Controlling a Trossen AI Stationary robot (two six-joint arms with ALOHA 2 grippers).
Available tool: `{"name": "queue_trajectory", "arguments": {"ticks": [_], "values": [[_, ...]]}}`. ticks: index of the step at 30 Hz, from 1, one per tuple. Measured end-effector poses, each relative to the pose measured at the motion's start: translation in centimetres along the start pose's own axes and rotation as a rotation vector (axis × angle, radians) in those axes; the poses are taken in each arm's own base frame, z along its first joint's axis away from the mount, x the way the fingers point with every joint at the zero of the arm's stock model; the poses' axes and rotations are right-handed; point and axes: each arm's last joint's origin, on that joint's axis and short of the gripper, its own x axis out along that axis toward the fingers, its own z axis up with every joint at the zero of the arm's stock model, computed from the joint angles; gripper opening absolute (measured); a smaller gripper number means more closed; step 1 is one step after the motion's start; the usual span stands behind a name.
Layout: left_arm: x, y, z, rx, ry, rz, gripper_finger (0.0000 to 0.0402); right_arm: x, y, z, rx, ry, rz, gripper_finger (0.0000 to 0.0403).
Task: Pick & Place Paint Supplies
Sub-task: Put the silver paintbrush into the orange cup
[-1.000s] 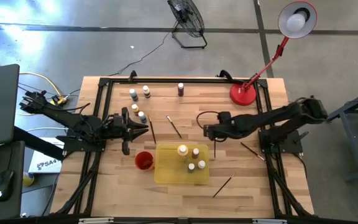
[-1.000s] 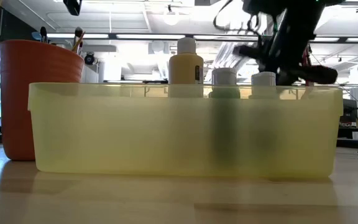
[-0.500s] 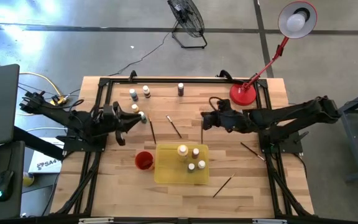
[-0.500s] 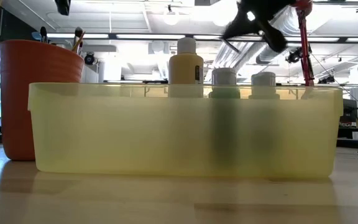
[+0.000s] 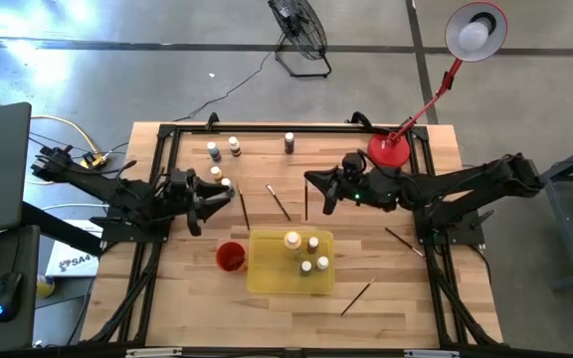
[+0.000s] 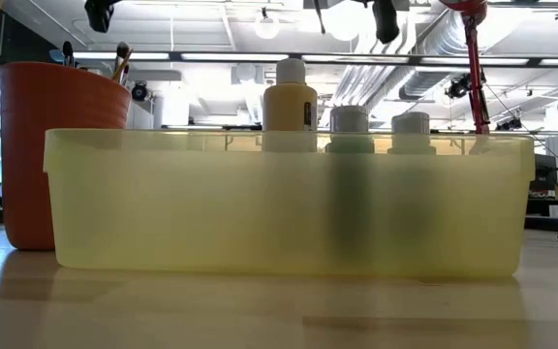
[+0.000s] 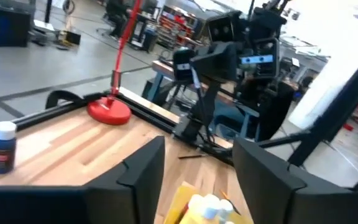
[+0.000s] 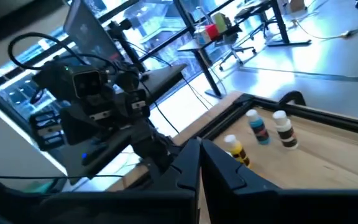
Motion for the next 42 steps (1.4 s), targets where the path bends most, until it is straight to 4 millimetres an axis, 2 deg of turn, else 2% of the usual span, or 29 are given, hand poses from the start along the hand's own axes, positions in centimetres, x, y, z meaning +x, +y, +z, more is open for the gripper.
{"name": "queue_trajectory", "arguments": {"ticks": [4, 10, 15, 20, 23, 26, 32, 39, 42], "values": [[0.6, -0.4, -0.3, -0.004, 0.042, -0.006, 0.0186, 0.2, 0.1, -0.2, -0.010, 0.013, 0.024, 0.0003], [3.2, -0.8, 1.3, 0.038, 0.142, -0.021, 0.0155, 0.5, 0.4, -0.7, -0.013, 0.025, 0.057, 0.0003], [6.1, 1.1, 2.1, 0.063, 0.265, -0.043, 0.0148, 0.6, 0.8, -0.8, -0.043, 0.019, 0.107, 0.0003], [9.2, 2.7, 3.2, -0.019, 0.237, -0.245, 0.0147, 0.6, 1.0, -0.7, -0.065, 0.020, 0.147, 0.0003], [10.8, 3.3, 2.9, -0.025, 0.224, -0.297, 0.0147, 0.6, 1.0, -0.7, -0.072, 0.023, 0.154, 0.0003], [12.1, 3.3, 2.3, 0.000, 0.210, -0.345, 0.0147, 0.6, 1.0, -0.7, -0.072, 0.023, 0.154, 0.0003], [14.7, 3.4, 1.2, 0.001, 0.267, -0.332, 0.0147, 0.6, 1.0, -0.7, -0.073, 0.024, 0.154, 0.0003], [17.3, 1.8, 1.9, 0.072, 0.255, -0.415, 0.0147, 0.6, 1.0, -0.8, -0.076, 0.029, 0.150, 0.0003], [17.7, 1.1, 2.2, 0.117, 0.250, -0.431, 0.0147, 0.6, 1.0, -0.8, -0.076, 0.029, 0.152, 0.0003]]}}
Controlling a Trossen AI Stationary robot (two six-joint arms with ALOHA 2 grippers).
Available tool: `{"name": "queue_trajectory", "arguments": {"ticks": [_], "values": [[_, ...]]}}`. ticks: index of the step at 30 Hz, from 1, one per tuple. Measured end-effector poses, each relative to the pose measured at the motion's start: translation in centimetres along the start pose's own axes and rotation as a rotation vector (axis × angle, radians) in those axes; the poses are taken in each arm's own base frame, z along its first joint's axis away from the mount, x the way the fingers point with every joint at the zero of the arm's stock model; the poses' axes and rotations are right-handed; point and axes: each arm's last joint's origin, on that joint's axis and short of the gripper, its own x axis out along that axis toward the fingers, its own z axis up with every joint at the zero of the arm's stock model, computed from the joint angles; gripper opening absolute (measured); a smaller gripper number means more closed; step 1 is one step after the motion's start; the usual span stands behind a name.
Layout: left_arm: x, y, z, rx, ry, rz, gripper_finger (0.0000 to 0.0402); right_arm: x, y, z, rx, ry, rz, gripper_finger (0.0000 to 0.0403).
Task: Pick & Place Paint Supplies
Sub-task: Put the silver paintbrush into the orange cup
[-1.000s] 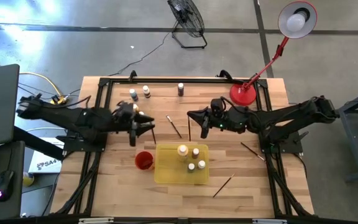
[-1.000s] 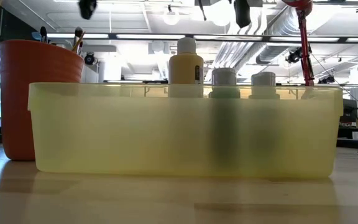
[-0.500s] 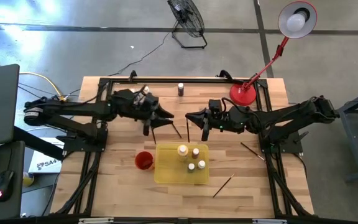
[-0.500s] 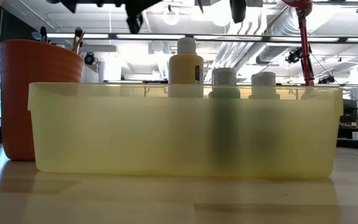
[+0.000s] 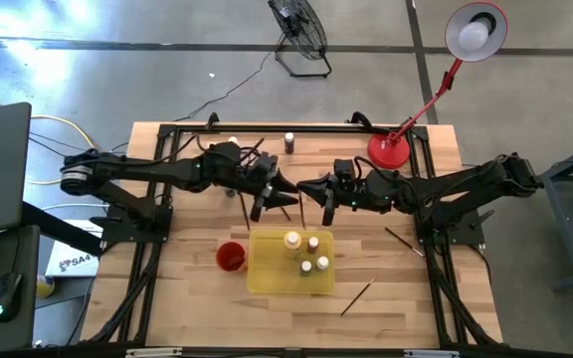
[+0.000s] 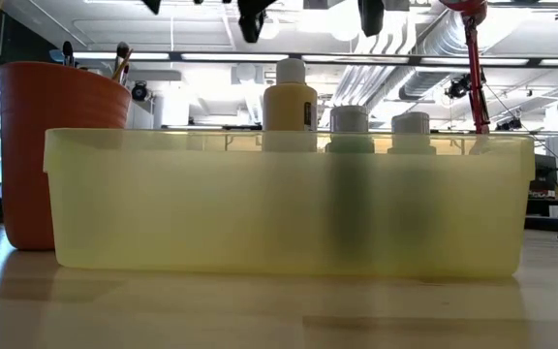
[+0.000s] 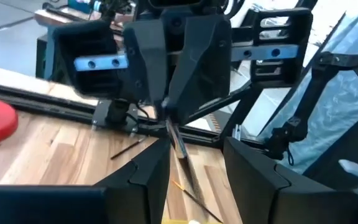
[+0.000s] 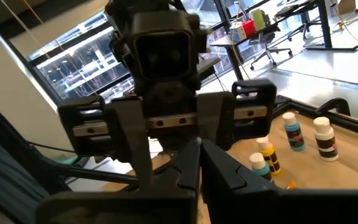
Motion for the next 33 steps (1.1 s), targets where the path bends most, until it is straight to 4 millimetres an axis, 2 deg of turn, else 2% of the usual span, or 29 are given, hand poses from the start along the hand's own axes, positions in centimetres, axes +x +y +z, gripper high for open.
{"name": "queue_trajectory", "arguments": {"ticks": [16, 27, 30, 33], "values": [[0.4, 0.3, -0.1, -0.021, 0.017, 0.038, 0.0147, 0.0, 0.0, 0.0, -0.020, 0.000, -0.002, 0.0003], [1.6, 1.0, -1.0, -0.080, 0.026, 0.041, 0.0147, 0.0, 0.0, 0.0, -0.025, 0.000, -0.001, 0.0003], [1.7, 1.1, -1.1, -0.084, 0.024, 0.039, 0.0135, 0.0, 0.0, 0.0, -0.026, 0.000, -0.002, 0.0003], [1.7, 1.0, -0.8, -0.077, -0.005, 0.028, 0.0107, 0.0, 0.0, 0.0, -0.026, 0.000, -0.002, 0.0003]]}}
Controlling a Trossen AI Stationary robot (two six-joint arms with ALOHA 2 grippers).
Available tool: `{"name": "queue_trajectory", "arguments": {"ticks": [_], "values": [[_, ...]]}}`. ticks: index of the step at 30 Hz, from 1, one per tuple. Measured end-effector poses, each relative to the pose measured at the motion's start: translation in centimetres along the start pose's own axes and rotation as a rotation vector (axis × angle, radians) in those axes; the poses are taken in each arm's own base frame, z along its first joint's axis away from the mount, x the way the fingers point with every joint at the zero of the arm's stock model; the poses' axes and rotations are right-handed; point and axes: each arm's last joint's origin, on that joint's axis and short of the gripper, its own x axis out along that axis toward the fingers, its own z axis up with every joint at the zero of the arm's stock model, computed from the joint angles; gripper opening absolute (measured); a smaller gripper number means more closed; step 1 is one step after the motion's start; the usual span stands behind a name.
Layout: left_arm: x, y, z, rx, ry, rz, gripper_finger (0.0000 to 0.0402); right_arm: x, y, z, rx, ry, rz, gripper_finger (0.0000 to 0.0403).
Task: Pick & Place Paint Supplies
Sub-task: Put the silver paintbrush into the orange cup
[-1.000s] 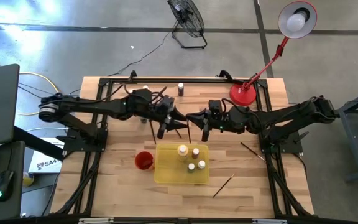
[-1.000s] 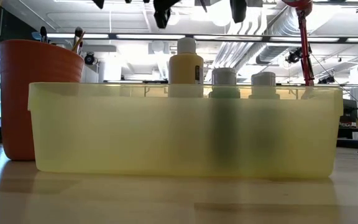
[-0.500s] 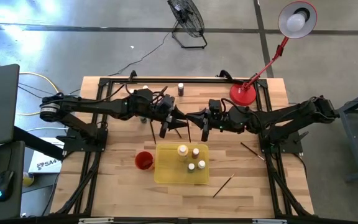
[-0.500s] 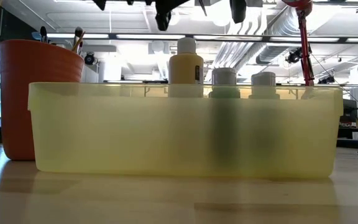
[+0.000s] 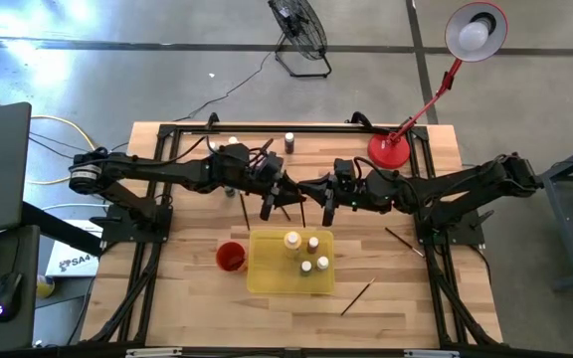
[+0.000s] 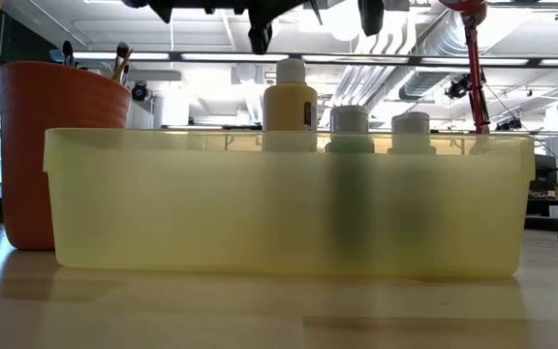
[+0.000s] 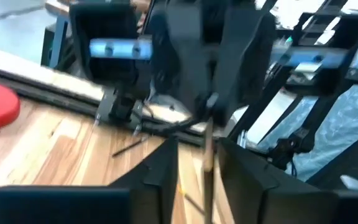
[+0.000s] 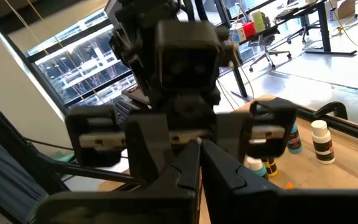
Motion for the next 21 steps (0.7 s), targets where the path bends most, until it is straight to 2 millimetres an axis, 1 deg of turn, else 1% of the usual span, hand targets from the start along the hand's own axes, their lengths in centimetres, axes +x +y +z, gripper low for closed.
{"name": "queue_trajectory", "arguments": {"ticks": [6, 8, 10, 14, 18, 21], "values": [[0.00, -0.02, 0.03, 0.001, -0.003, -0.002, 0.0033, 0.00, 0.00, -0.01, -0.001, 0.001, 0.000, 0.0003], [0.00, -0.02, 0.03, 0.001, -0.002, -0.002, 0.0015, 0.00, -0.01, -0.01, -0.001, 0.001, -0.001, 0.0003], [0.00, -0.01, 0.02, 0.001, -0.002, -0.002, 0.0012, 0.00, 0.00, -0.01, -0.001, 0.001, 0.000, 0.0003], [0.00, -0.01, 0.02, 0.001, -0.002, -0.001, 0.0027, 0.00, 0.00, -0.01, -0.001, 0.001, 0.000, 0.0003], [-0.02, 0.03, 0.03, 0.002, -0.001, -0.002, 0.0012, 0.00, 0.00, -0.01, 0.006, 0.001, 0.000, 0.0003], [-0.02, 0.03, 0.02, 0.005, 0.000, -0.003, 0.0012, 0.00, 0.01, -0.02, 0.021, 0.003, 0.004, 0.0003]]}}
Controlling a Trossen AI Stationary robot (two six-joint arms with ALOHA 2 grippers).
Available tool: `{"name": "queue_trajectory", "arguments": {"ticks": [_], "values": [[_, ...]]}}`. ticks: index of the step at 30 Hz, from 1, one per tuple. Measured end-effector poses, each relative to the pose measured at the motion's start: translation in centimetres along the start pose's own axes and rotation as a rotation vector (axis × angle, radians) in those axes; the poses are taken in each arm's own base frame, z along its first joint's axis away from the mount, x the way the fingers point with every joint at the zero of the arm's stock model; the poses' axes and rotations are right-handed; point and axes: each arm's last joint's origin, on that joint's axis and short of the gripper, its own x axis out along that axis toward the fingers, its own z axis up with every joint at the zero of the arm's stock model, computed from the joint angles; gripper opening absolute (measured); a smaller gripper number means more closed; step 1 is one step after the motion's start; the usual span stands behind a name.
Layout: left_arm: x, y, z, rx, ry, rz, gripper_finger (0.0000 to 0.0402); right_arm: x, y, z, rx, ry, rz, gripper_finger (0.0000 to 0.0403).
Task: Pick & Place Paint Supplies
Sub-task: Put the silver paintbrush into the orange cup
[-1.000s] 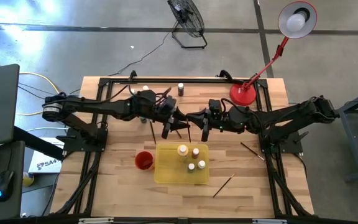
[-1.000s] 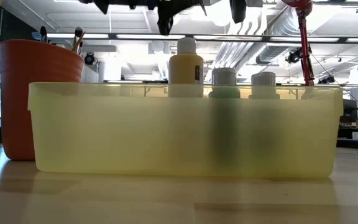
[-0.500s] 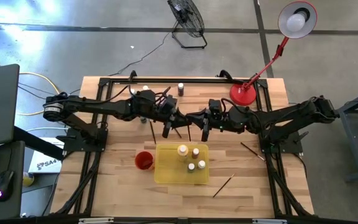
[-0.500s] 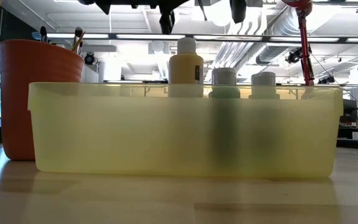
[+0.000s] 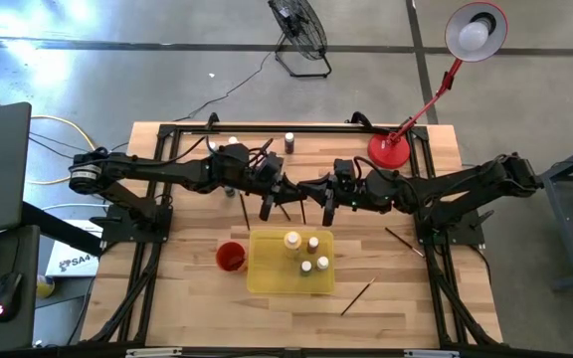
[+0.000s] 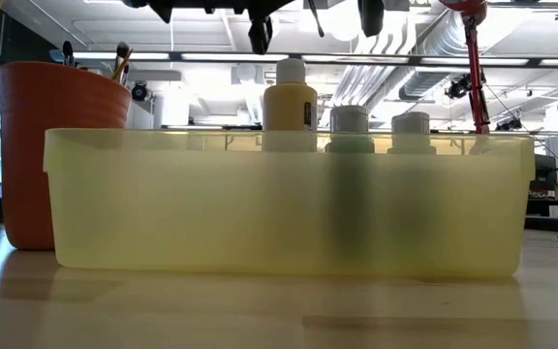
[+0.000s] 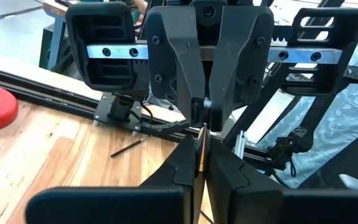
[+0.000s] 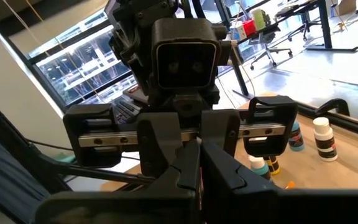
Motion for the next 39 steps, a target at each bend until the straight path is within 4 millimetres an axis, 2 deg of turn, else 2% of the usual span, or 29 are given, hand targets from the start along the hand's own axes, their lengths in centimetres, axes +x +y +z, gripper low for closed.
{"name": "queue_trajectory", "arguments": {"ticks": [8, 12, 18, 25, 28, 33, 39], "values": [[-1.0, -0.5, 0.4, 0.047, 0.037, 0.001, 0.0011, -1.2, 0.3, 1.3, 0.022, -0.017, 0.047, 0.0003], [-2.6, -1.3, 1.1, 0.082, 0.055, 0.017, 0.0011, -2.5, 0.1, 1.7, 0.005, 0.043, 0.017, 0.0003], [-6.6, -2.9, 2.3, 0.117, 0.098, 0.149, 0.0011, -4.3, 0.6, 1.5, 0.003, 0.125, 0.009, 0.0003], [-12.4, -4.5, 2.3, 0.078, 0.211, 0.307, 0.0011, -4.8, 1.5, 0.9, -0.008, 0.140, 0.019, 0.0003], [-14.3, -5.3, 2.2, 0.058, 0.236, 0.318, 0.0011, -4.8, 1.6, 0.8, -0.015, 0.142, 0.003, 0.0003], [-15.9, -7.2, 1.0, 0.096, 0.235, 0.220, 0.0011, -4.8, 1.5, 0.7, -0.025, 0.134, -0.020, 0.0004], [-15.5, -7.8, -3.3, 0.072, 0.229, 0.192, 0.0011, -4.9, 1.4, 0.7, -0.026, 0.125, -0.047, 0.0003]]}}
